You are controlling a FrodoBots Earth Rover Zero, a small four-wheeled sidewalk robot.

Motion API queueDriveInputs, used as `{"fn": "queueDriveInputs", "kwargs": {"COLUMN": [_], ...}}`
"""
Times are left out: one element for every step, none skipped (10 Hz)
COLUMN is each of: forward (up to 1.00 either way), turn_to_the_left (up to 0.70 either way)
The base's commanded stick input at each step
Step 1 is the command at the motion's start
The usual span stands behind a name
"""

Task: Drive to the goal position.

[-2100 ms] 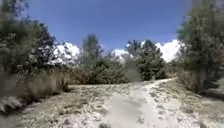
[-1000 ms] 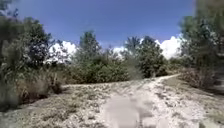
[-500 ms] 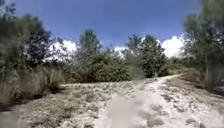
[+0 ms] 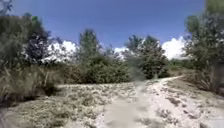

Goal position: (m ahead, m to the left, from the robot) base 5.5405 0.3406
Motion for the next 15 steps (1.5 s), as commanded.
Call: {"fn": "queueDriveInputs", "kwargs": {"forward": [0.44,0.44,0.44,0.44,0.44,0.44,0.44,0.44,0.44,0.44,0.44,0.44,0.44,0.44,0.44], "turn_to_the_left": [0.02,0.02,0.02,0.02,0.02,0.02,0.02,0.02,0.02,0.02,0.02,0.02,0.02,0.02,0.02]}}
